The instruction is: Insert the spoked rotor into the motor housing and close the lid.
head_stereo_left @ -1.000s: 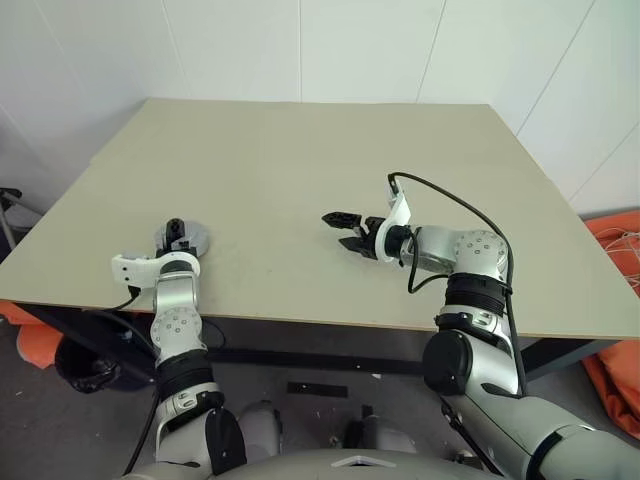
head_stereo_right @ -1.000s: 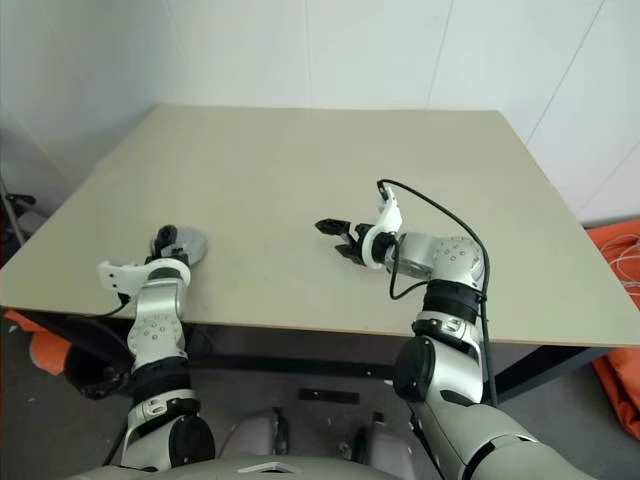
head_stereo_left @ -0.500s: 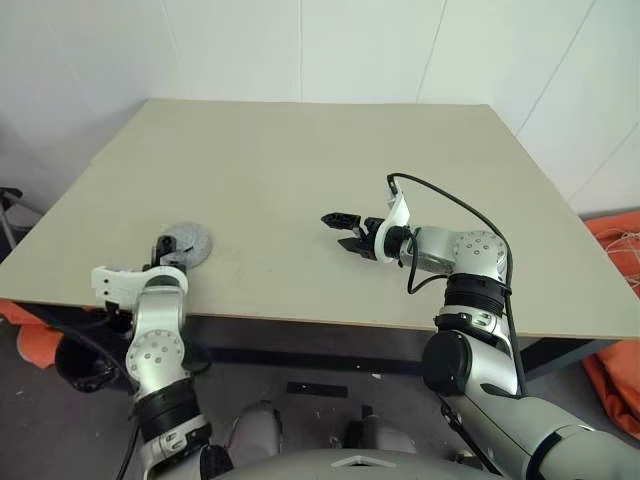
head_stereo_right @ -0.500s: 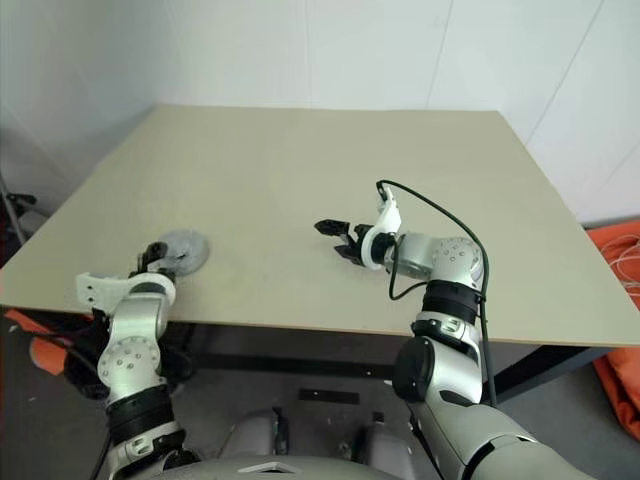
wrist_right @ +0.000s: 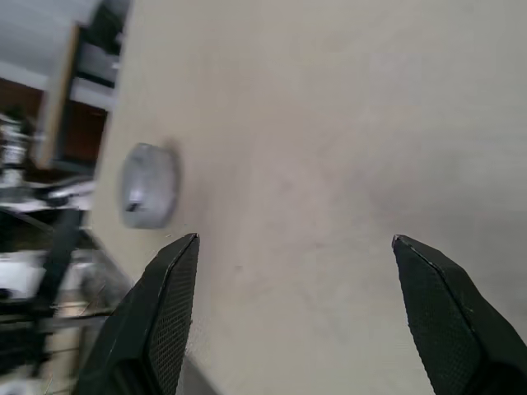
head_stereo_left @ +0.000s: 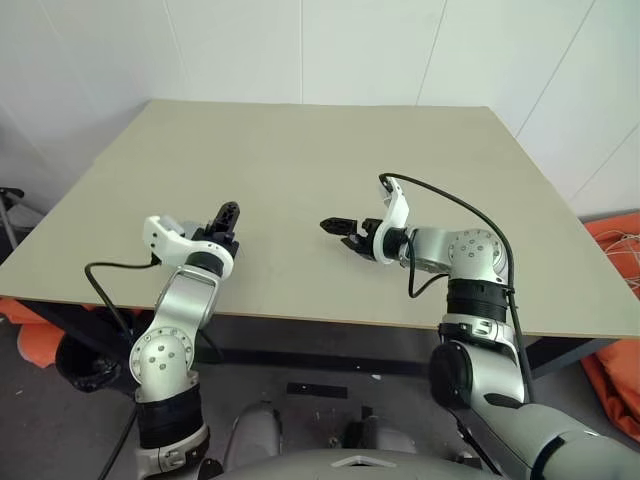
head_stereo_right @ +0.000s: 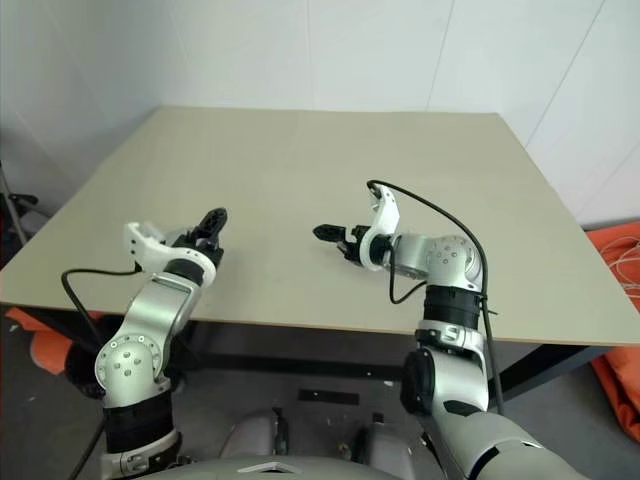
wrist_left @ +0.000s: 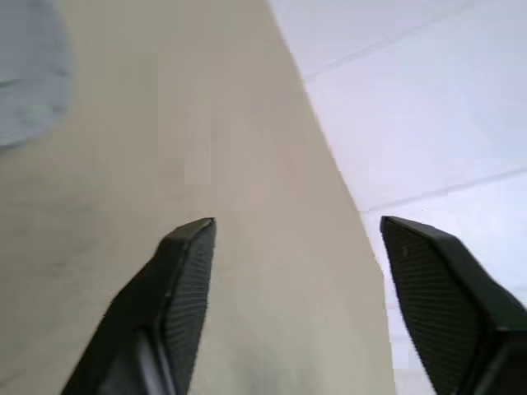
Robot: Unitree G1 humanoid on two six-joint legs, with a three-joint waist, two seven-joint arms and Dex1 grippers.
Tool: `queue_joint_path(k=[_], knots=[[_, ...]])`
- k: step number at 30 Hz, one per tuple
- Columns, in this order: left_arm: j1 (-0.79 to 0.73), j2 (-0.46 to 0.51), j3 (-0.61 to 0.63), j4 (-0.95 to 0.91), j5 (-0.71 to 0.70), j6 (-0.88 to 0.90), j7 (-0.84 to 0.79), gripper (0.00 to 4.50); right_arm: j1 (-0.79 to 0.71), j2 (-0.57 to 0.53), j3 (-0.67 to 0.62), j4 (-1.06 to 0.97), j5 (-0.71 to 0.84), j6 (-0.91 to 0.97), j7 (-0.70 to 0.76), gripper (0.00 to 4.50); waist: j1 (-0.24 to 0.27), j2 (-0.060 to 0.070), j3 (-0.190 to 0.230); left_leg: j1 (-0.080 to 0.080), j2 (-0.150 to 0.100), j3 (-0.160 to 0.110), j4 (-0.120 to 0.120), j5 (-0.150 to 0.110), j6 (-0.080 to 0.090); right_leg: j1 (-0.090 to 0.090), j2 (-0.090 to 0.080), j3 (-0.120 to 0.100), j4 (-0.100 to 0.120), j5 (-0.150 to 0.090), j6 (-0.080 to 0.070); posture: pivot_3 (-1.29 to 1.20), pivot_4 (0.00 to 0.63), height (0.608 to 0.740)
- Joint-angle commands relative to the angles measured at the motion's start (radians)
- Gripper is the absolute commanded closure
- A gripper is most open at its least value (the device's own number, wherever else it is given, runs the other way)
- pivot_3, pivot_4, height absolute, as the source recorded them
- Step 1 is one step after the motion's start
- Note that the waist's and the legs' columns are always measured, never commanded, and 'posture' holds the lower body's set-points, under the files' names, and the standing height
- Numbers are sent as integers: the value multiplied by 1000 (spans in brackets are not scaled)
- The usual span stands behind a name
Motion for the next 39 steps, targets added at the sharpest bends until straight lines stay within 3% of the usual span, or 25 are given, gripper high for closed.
queue_joint_path(k=[1, 7, 12, 16, 21, 39], knots=[[-19, 91, -37, 31, 147, 4, -127, 2630, 62, -61, 184, -133, -127, -217, 106, 669, 0, 0, 0, -1, 0, 0, 0, 0, 0, 0, 0, 0, 0, 0, 0, 0, 0, 740], [25, 254, -189, 106, 509, -79, -356, 4500, 169, -146, 345, -197, -321, -499, 172, 2644, 1, -1, 0, -2, -1, -1, 0, 0, 1, 0, 0, 0, -2, 0, 1, 0, 0, 740], [71, 315, -322, 167, 813, -235, -472, 4500, 232, -153, 353, -194, -426, -694, 158, 4421, 0, -1, 0, -2, -1, -1, 0, -1, 1, 0, 0, 0, -4, 1, 2, 0, 0, 740], [99, 302, -372, 219, 981, -364, -511, 4500, 298, -167, 373, -187, -522, -866, 162, 4469, -2, -1, 0, -1, -1, -1, 0, -1, 2, 1, 0, 0, -4, -1, -2, 0, 0, 740], [101, 250, -350, 268, 1059, -459, -529, 4500, 368, -149, 361, -175, -562, -970, 158, 4469, -4, -1, -1, -1, -1, -1, 0, -1, 2, 1, 0, 0, -4, -1, -5, 0, 0, 740], [130, 123, -210, 351, 1079, -631, -575, 4500, 381, -107, 330, -162, -556, -1052, 170, 4469, -30, 0, -1, 13, 0, 0, -1, -5, 11, 16, 0, 0, -8, 0, -8, 0, 0, 740]])
